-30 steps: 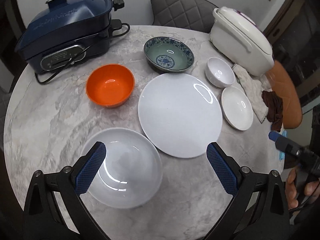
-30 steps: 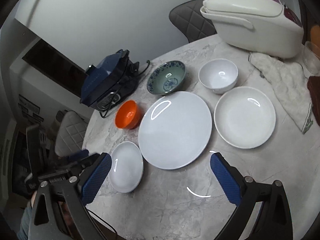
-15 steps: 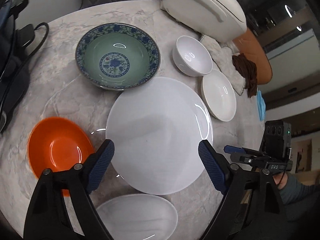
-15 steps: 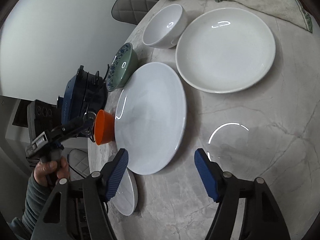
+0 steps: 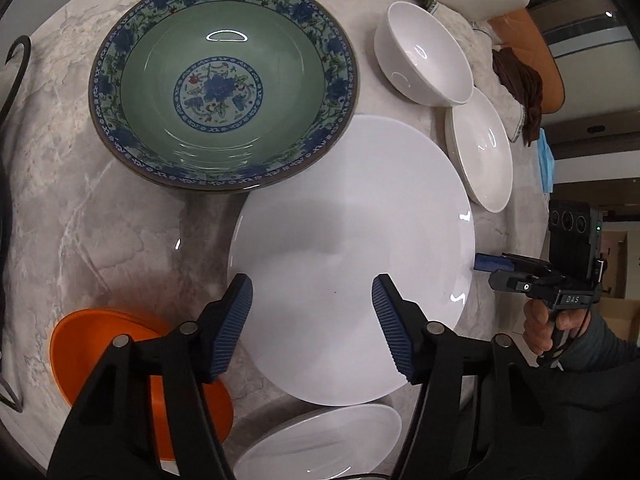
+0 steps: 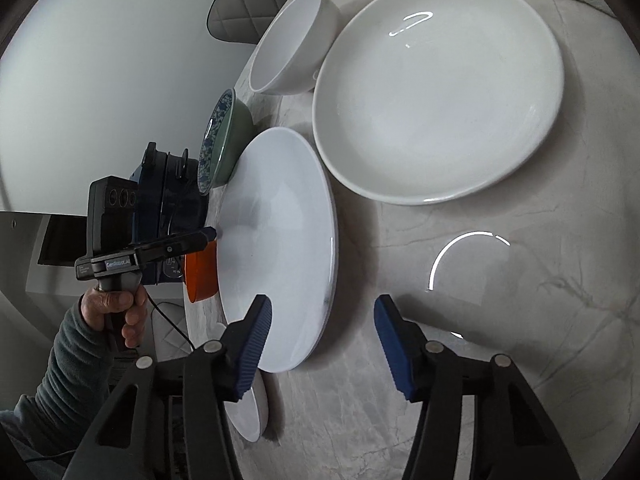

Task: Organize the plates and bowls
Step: 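Reach the left tool to the large white plate rim while the right tool grips its opposite rim, then lift the large white plate with both tools and carry it across the table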

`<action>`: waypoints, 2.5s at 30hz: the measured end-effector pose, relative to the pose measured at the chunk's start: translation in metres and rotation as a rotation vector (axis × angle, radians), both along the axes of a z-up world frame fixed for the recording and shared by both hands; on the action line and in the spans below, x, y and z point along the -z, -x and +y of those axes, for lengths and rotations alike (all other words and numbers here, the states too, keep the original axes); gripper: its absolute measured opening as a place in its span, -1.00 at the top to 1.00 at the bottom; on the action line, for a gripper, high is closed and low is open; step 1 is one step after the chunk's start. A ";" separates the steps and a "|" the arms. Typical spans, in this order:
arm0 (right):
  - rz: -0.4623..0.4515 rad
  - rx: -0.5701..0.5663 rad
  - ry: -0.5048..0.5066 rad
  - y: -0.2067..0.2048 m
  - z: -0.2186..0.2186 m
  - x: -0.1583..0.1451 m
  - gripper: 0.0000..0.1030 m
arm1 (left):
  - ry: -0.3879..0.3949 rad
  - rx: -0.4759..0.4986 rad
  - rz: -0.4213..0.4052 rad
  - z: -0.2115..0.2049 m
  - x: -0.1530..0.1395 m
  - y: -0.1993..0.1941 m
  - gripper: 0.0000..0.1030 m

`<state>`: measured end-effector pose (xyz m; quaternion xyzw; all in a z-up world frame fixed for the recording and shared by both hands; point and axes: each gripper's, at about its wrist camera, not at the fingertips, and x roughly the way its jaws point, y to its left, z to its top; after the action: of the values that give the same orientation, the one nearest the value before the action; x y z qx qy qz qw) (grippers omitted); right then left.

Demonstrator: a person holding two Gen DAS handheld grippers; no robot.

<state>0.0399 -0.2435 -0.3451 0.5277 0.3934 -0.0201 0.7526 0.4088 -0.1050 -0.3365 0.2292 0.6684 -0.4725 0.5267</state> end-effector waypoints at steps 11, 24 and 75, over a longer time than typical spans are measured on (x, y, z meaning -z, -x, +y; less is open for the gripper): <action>0.017 0.000 -0.032 0.006 -0.009 0.004 -0.05 | 0.021 -0.020 0.006 0.005 -0.001 -0.008 -0.09; 0.017 -0.006 -0.050 0.002 -0.010 0.006 0.12 | -0.028 0.049 0.061 0.011 0.019 -0.021 -0.16; 0.095 0.040 -0.067 -0.007 -0.011 -0.008 0.77 | -0.025 0.060 0.004 0.015 -0.015 0.028 0.59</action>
<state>0.0472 -0.2550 -0.3372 0.5588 0.4185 -0.0473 0.7144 0.3804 -0.0903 -0.3218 0.2549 0.6681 -0.4800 0.5082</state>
